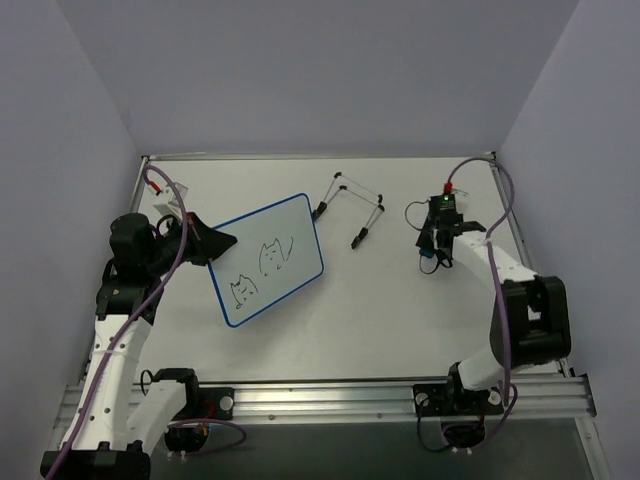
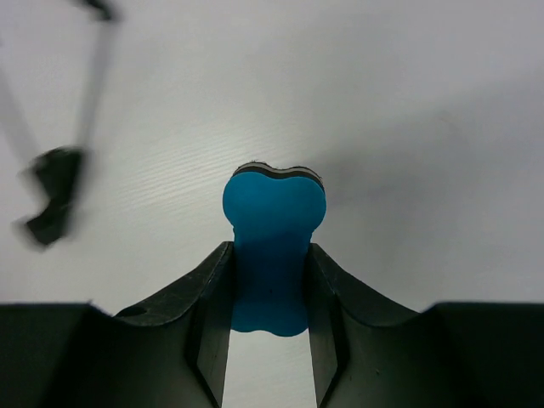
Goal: Erase the whiteboard
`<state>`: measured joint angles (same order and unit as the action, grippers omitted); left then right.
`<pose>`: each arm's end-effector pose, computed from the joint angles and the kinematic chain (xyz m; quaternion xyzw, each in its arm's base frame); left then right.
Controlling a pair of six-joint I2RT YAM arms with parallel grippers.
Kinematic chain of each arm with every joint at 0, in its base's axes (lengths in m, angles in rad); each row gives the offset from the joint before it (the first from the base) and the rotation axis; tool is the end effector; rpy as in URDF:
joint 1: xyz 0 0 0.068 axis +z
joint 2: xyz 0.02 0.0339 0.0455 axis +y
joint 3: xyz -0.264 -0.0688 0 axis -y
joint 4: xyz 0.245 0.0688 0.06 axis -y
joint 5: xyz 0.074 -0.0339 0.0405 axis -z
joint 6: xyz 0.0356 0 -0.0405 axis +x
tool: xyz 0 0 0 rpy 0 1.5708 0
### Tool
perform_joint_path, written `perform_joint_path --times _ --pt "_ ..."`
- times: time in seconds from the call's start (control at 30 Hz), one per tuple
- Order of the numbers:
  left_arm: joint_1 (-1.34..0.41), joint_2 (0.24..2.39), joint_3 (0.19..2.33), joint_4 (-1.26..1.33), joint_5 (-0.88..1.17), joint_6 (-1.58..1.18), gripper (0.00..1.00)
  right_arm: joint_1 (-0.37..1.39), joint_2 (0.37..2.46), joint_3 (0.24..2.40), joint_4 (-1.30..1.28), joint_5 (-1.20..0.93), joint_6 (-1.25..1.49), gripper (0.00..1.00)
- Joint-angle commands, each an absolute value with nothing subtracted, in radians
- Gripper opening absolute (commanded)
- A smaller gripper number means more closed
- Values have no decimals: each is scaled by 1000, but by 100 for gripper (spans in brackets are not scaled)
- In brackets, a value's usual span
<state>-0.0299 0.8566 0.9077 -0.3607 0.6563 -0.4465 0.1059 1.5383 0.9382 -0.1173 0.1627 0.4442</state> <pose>0.1853 -0.0273 0.3543 0.0278 0.7873 -0.3847 0.4810 0.3285 0.0291 0.2168 0.1859 0.8887 0.0408 0.4171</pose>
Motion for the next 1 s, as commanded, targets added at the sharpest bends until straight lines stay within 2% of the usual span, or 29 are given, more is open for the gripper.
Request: perform_joint_path --times 0.0,0.03,0.13,0.27,0.37,0.5,0.67,0.97 --pt "-32 847 908 -252 658 -514 2 338 1336 1002 -97 169 359 15" --pt "-32 850 905 -244 658 -523 2 485 1275 1002 -75 170 357 15" --pt "-32 867 890 -204 652 -564 2 740 1215 989 76 181 394 15" --pt "-40 865 885 -192 627 -589 2 966 1288 1035 216 242 396 9" --pt "-55 851 888 -201 606 -607 2 1067 1399 1110 267 250 367 6" --pt "-78 831 887 -198 609 -638 2 1130 1474 1160 320 247 334 0" --pt "-89 819 870 -177 650 -687 2 1112 1488 1131 353 224 330 0" --pt "-94 755 798 -17 779 -791 2 924 1411 971 351 114 357 0"
